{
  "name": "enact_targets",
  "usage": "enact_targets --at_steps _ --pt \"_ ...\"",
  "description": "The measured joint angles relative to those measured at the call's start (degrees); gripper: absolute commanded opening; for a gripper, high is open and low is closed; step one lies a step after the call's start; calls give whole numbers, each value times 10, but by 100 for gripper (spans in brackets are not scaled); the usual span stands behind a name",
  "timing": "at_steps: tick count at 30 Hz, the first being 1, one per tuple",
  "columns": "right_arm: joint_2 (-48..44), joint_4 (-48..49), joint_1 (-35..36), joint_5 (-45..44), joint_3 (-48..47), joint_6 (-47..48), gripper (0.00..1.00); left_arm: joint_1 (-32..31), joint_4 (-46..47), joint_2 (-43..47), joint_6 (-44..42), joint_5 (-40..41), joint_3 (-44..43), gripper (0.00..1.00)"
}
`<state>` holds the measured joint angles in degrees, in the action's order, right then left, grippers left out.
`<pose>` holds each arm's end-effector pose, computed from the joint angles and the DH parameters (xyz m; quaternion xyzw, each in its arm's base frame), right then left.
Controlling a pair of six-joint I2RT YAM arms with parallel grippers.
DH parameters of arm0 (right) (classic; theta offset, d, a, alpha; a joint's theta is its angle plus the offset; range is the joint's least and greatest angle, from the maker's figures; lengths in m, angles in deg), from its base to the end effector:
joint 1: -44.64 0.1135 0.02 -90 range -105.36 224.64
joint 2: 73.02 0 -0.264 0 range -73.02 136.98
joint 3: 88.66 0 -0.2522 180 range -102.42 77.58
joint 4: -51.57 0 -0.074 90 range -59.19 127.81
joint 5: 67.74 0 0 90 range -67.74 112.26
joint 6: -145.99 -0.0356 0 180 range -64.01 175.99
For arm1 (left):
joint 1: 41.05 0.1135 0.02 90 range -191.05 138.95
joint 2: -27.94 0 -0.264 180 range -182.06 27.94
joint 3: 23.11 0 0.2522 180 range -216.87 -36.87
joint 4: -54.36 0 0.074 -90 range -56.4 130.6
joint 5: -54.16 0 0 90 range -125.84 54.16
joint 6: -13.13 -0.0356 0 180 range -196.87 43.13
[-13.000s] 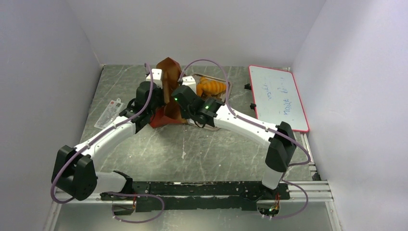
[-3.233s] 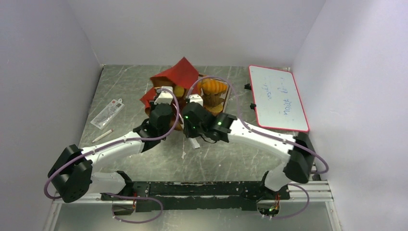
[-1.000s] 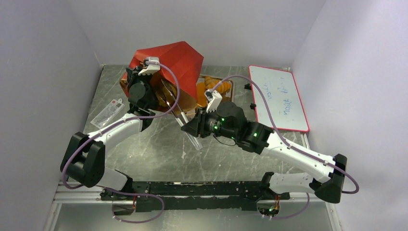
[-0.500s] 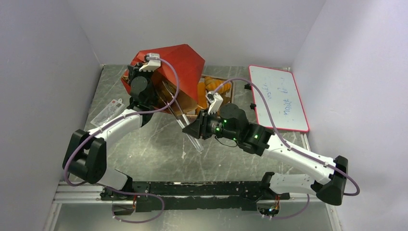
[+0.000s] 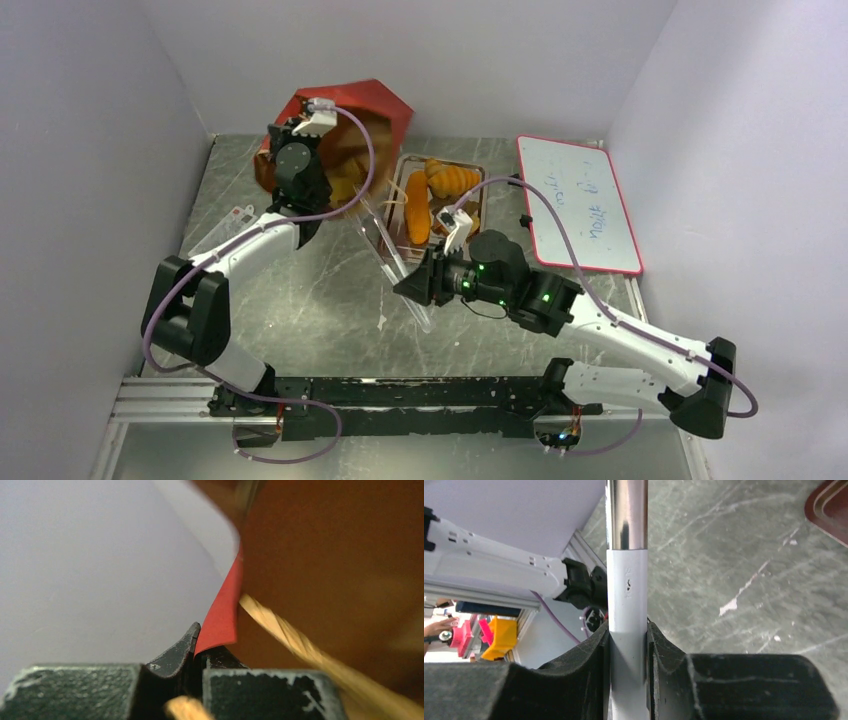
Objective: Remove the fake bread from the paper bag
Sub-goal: Place the clamp at the center of the board.
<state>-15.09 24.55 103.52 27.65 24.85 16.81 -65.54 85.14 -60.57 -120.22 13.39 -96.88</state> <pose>0.1176 0.2012 0.3401 -0.1657 0.7938 0.4659 0.3540 0.3301 -0.1208 0.3401 0.0291 0.6395 0.3662 0.6754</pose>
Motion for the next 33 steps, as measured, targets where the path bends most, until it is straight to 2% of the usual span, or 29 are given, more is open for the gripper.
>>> enact_targets --at_steps 6,11,22,33 --pt "-21 -29 0 4 21 4 29 45 -11 -10 -5 23 -10 7" --pt "-13 -29 0 12 51 7 29 46 -14 -10 -5 33 -10 7" --pt "129 -11 0 14 56 35 27 45 -55 10 22 30 -10 7" --pt "214 53 0 28 82 38 26 42 -68 41 45 21 9 7"
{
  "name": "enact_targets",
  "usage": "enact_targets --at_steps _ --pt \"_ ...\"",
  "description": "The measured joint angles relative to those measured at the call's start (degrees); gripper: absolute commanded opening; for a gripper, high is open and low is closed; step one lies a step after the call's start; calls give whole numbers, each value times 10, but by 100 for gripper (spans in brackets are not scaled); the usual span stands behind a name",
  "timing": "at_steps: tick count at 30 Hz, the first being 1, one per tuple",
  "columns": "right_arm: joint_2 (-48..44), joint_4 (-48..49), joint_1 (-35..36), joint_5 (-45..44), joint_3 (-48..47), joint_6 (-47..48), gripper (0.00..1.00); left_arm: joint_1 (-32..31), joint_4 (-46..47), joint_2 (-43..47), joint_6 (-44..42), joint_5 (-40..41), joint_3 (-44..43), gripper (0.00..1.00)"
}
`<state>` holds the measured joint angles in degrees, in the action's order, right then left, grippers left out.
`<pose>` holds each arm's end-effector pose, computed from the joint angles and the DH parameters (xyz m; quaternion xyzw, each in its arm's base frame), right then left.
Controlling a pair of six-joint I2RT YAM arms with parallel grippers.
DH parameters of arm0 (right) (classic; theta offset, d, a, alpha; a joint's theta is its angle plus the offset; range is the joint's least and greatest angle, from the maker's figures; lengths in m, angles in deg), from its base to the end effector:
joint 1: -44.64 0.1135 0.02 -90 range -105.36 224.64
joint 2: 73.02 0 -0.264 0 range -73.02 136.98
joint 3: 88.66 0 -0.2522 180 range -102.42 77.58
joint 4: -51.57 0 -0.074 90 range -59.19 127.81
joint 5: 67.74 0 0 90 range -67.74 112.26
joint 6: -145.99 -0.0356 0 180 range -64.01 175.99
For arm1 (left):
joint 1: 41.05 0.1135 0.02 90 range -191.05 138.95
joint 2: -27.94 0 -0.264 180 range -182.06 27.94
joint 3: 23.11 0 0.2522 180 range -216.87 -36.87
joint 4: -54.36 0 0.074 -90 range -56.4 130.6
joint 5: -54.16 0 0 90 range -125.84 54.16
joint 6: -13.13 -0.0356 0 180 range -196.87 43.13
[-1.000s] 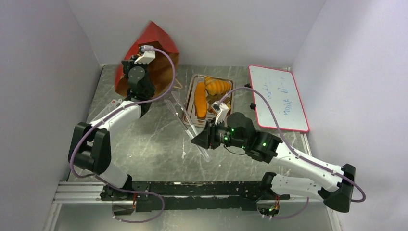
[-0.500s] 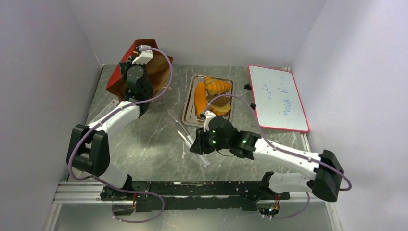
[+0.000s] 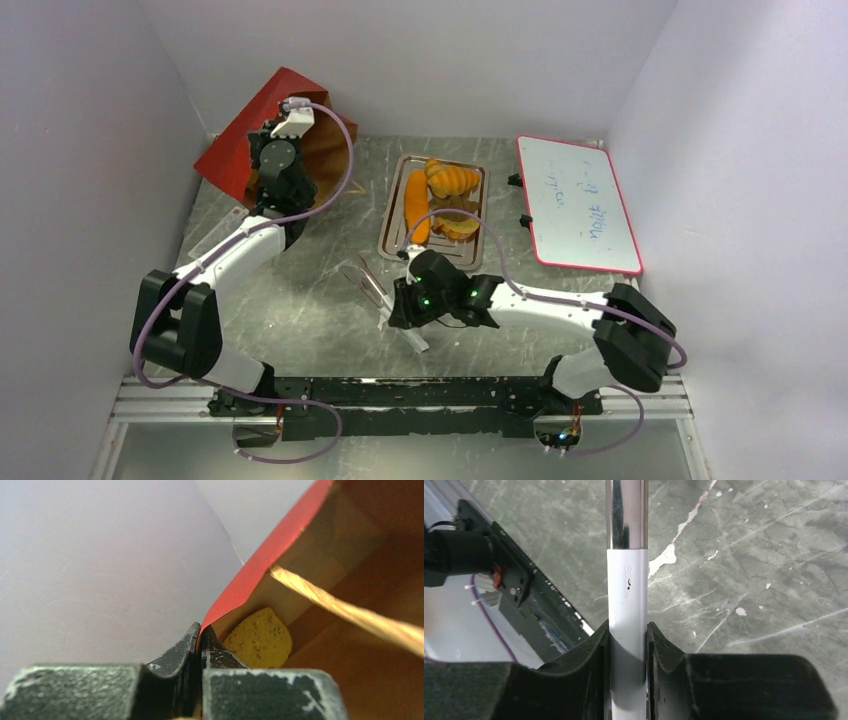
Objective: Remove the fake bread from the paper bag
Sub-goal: Place the clamp at the center of the board.
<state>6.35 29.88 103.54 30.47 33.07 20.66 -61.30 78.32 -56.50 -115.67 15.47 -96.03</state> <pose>0.1438 0.2482 0.2080 -0.2147 0.8889 0.3373 0.2237 0.3244 -0.0901 0.3466 -0.0155 0.6576 0.3809 0.6498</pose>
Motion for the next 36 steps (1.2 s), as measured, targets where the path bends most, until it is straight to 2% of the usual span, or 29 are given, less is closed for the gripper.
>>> enact_targets --at_steps 9,19,24,28,36 --pt "103 31 8 -38 -19 29 26 -4 -13 0 16 -1 12 7" --pt "183 88 4 43 -97 -10 29 -5 -36 11 28 -2 12 7" --pt "210 116 -30 88 -99 -38 36 -5 -37 15 35 -5 12 7" --pt "225 116 -46 94 -99 -43 40 -5 -38 15 38 -6 12 7" --pt "237 109 -44 80 -101 -27 42 -5 -46 15 52 -6 13 7"
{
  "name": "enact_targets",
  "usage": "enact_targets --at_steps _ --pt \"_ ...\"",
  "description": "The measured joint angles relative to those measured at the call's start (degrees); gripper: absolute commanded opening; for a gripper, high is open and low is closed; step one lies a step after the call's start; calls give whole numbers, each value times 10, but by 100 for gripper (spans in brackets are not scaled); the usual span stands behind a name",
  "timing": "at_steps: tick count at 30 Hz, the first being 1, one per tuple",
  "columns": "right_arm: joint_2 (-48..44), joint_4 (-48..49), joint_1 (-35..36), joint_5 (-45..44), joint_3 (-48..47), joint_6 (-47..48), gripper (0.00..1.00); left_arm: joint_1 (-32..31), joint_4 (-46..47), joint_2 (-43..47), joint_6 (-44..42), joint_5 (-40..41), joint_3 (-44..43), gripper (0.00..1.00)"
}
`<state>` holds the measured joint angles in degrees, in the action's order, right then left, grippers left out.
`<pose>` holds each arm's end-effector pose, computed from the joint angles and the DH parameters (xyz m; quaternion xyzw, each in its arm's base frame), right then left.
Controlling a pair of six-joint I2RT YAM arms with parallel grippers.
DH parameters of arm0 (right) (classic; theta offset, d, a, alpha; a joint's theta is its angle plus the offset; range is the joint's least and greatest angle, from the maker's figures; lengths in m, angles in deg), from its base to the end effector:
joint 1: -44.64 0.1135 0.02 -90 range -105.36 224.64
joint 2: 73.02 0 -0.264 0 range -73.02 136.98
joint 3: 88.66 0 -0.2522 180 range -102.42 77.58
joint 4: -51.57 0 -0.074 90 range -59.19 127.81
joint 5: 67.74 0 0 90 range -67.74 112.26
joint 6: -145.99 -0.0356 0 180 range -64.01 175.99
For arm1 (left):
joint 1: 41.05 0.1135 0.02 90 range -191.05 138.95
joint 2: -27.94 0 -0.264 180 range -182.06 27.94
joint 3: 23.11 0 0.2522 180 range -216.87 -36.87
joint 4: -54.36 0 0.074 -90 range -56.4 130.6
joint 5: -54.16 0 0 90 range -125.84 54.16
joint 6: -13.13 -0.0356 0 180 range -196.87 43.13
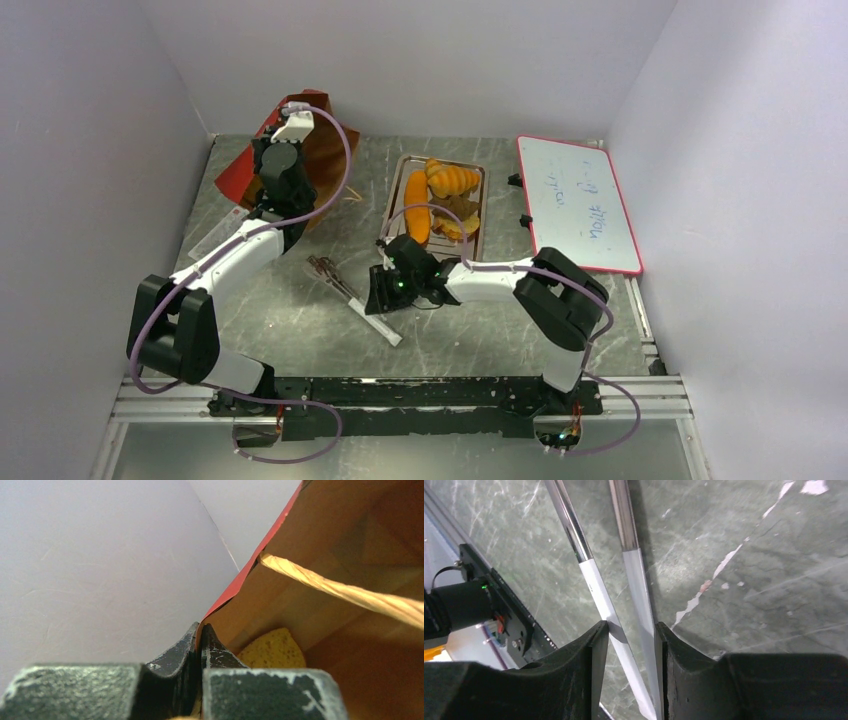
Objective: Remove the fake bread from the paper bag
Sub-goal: Place the clamp at the center of the board.
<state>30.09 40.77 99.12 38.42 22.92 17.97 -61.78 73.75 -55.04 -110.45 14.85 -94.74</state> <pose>0.2029 0.3013 0.1499 -0.1839 0.8993 0.3608 0.1653 0.3190 -0.0913 0.3394 -0.0170 0.6748 0.3553 0.6466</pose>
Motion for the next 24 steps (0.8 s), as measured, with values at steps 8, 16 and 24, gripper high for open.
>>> enact_targets --at_steps 8,16,24 --pt "-15 -50 4 -83 -33 51 43 0 -4 0 6 -5 2 7" --pt "-26 -65 10 -104 -42 88 44 0 -5 0 9 -6 2 7" --pt "-41 -130 121 -238 -84 142 49 0 -5 0 10 -6 2 7"
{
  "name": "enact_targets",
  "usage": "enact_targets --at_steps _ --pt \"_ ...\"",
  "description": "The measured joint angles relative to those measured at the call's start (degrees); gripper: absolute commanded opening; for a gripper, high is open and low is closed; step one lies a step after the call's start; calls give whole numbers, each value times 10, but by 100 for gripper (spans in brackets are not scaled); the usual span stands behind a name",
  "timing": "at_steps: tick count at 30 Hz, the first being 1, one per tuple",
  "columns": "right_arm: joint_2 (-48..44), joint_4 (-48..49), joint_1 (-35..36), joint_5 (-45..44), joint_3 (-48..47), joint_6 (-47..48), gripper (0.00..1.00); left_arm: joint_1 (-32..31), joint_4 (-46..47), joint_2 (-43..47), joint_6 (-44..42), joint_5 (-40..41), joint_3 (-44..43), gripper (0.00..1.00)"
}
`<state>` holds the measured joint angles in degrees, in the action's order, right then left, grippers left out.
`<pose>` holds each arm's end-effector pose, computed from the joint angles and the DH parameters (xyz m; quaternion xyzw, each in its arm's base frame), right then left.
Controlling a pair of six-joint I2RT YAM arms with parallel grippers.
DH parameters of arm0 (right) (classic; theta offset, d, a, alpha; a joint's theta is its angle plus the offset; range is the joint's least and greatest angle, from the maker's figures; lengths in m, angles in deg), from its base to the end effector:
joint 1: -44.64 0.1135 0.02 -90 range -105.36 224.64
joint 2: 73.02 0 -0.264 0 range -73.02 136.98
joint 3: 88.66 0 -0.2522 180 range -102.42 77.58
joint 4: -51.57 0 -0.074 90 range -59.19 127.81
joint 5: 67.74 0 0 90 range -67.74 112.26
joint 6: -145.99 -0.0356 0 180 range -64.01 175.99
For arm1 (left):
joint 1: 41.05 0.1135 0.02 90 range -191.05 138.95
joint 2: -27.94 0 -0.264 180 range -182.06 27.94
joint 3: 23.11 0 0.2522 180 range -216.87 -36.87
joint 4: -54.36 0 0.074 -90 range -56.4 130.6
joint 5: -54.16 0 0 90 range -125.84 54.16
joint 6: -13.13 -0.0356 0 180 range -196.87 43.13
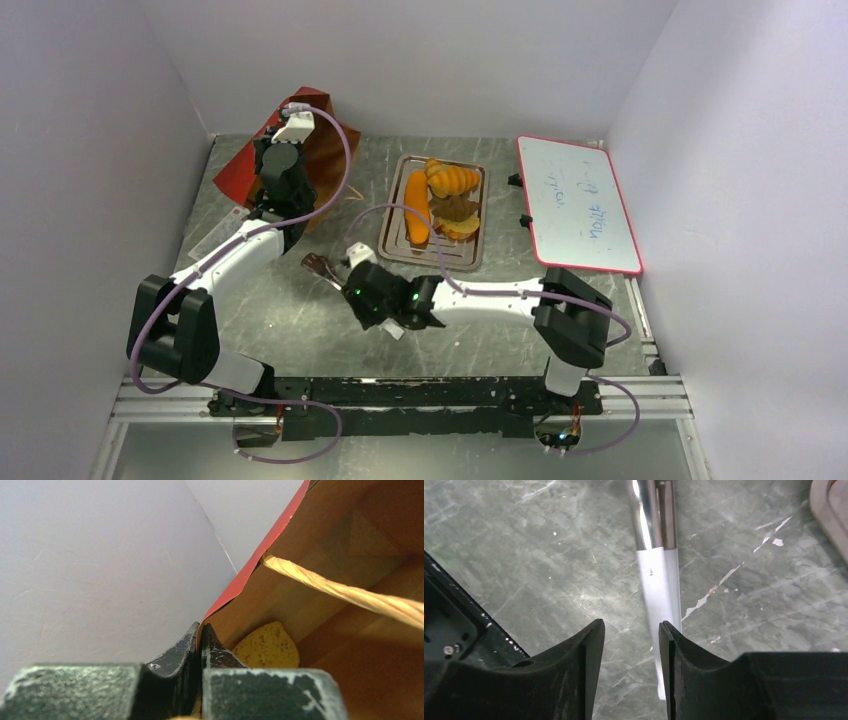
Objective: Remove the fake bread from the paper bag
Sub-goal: Place the clamp at the center of the board, then pick up the clamp at the center of the board.
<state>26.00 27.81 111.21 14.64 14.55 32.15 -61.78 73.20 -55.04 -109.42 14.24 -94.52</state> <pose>0.1518 0.3383 0.2002 -0.3138 0.8706 0.2219 0.3071 0.3191 -0.0916 0.3372 -0.0155 0.6776 0.3482 0.6476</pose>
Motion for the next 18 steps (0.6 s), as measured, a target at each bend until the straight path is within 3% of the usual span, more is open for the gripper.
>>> enact_targets --at_steps 5,11,18 --pt "10 -19 81 -148 -16 32 49 0 -1 0 2 0 0 7" --pt "69 -42 116 -308 -19 49 50 0 -11 2 5 0 0 7" --pt "109 -45 133 -384 -20 71 50 0 -13 6 11 -2 0 7"
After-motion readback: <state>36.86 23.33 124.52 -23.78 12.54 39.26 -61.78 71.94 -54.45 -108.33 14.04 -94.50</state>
